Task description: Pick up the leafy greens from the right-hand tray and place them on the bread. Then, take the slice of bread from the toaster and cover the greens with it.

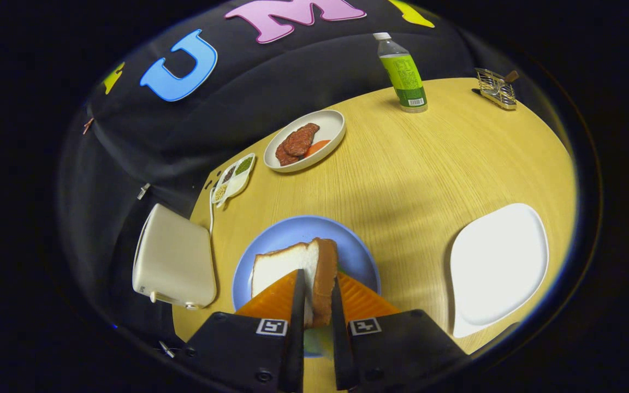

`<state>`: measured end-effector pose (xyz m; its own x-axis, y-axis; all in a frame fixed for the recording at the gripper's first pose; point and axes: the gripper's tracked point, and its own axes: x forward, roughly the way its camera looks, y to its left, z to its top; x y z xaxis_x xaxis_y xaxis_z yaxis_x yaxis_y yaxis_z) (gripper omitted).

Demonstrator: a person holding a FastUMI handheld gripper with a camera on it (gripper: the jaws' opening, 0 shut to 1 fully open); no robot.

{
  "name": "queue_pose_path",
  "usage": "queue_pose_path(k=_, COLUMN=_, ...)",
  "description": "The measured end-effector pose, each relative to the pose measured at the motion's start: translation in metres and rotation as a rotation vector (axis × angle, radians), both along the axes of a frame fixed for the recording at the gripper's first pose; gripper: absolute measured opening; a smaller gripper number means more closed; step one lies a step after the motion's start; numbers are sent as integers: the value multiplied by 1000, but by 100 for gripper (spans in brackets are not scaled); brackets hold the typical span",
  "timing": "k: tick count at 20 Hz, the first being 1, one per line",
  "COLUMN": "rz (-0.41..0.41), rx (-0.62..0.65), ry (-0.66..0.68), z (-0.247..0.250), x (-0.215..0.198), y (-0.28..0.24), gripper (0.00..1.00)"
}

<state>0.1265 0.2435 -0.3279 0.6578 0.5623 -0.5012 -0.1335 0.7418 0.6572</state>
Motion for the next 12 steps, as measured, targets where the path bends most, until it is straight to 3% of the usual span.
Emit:
queue_pose_path(k=6, rz=1, rx=-67, ry=-11, z=-3, x=1, y=-5, gripper=50)
queue_pose_path(k=12, rz=52, rx=-166, ry=-58, z=-1, x=-13, y=-8, gripper=65)
